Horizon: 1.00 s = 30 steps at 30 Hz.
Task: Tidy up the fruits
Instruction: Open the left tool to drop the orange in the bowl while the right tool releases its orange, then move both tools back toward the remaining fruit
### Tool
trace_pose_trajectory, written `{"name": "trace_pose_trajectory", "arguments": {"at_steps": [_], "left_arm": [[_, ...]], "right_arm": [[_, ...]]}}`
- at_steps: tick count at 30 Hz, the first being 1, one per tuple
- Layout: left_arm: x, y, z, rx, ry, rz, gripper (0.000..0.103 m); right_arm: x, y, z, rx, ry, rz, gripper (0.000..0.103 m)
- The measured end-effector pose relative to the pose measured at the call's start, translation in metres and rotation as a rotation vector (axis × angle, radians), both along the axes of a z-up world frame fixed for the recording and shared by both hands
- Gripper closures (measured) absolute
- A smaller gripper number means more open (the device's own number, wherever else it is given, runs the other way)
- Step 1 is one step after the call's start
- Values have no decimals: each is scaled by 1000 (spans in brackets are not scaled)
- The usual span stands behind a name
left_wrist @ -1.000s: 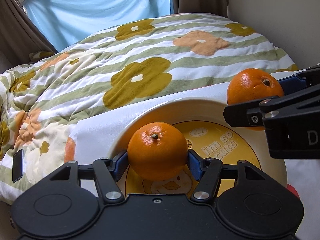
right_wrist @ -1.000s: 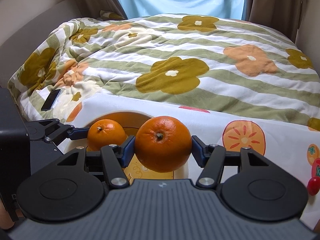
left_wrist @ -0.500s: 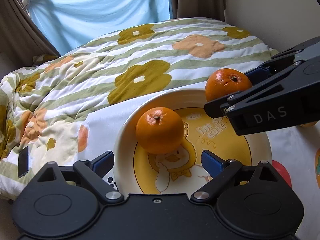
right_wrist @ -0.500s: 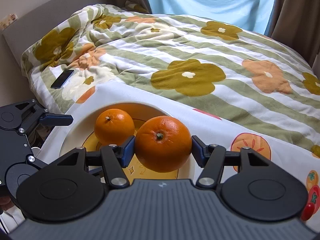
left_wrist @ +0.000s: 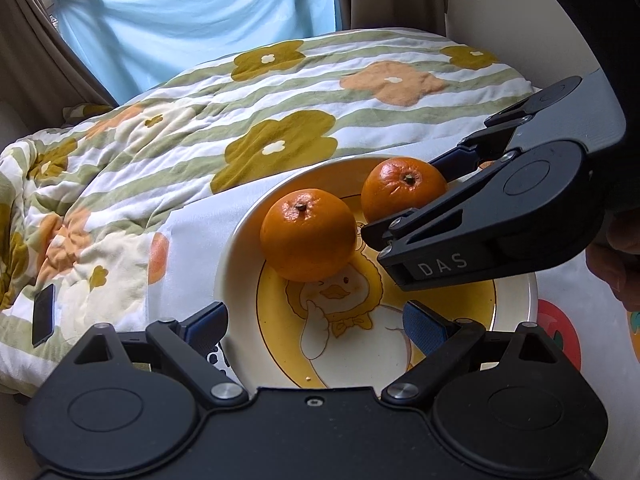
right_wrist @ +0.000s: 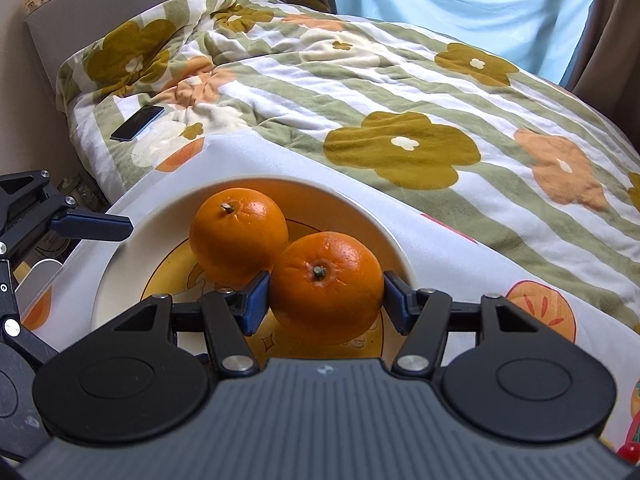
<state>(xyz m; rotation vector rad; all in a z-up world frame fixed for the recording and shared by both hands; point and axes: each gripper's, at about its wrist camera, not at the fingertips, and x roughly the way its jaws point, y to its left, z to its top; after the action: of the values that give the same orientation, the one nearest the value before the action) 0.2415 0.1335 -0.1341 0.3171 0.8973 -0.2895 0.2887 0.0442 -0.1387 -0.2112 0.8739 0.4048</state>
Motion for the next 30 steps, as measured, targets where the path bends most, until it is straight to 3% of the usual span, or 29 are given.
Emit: {"name": "trace_pose_trajectory", "arguments": {"at_steps": [3,5,14,19,30], "left_arm": [[0,-3,-1,10,-5,-18,6],[-1,-4,-1,11,-7,-29,6],[-4,-6,3,1,-18,-44,6],[-14,-8,15,-4,-25,-28,6],[-72,-31,53,-1,-103,70,6]], "right_arm": [[-5,1,3,6,-39,5,22],[-7,3,6,-17,-76,-5,0],[-13,-1,13,-9,-81,-29,0],[-31,-5,33,-18,-110,-55,0],[-95,-43,80,51,-157,-83,0]]}}
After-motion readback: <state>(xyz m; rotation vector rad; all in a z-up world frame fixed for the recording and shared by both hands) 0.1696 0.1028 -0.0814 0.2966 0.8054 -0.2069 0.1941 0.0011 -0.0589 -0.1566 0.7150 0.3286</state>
